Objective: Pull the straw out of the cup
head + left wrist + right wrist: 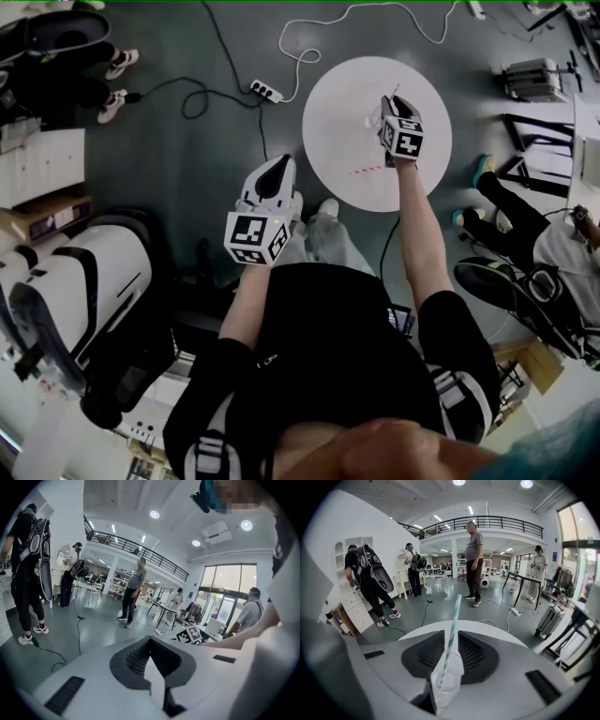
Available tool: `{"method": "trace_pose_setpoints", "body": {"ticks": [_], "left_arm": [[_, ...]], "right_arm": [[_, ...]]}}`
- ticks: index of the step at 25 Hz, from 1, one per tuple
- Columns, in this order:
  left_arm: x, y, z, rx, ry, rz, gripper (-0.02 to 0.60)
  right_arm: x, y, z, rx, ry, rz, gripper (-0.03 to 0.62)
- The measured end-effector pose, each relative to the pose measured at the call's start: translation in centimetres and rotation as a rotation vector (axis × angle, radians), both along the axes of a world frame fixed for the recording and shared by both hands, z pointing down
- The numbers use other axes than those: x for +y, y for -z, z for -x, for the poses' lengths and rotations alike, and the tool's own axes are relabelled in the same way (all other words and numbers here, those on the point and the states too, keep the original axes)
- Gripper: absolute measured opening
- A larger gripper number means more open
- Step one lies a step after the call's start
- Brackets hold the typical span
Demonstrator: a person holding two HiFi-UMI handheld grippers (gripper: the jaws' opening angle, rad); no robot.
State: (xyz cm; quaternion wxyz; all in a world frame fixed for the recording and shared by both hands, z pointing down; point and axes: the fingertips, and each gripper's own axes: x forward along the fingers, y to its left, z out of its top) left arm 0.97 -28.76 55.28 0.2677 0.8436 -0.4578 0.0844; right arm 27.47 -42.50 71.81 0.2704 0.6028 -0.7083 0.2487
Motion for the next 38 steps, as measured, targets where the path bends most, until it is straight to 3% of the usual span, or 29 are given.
{"method": "trace_pose_setpoints", "body": {"ticks": [5,11,20,30,38], "left_arm": [[0.0,-0.1,0.1,0.001,-0.001,-0.001,0.008],[-0.1,-0.3,1.0,0.003,0.017,0.004,0.008],[-0.6,1.2,2.5,0.011,0.035,-0.032,0.008],[-0.4,1.9,-0.1,0.042,-0.044,-0.045,0.008],[0.2,3.5,-3.7,0.067,-0.142,-0.082,0.008]], "right_arm": [[0.1,-0.1,-0.5,0.022,-0.01,-0.008,0.041],[0.6,1.5,-0.4,0.008,-0.018,-0.049,0.032],[2.6,8.0,0.4,-0.038,0.021,-0.205,0.031],[5.8,15.2,1.9,-0.066,0.001,-0.355,0.031],[11.9,22.5,-1.3,-0.16,-0.121,-0.493,0.031]]}}
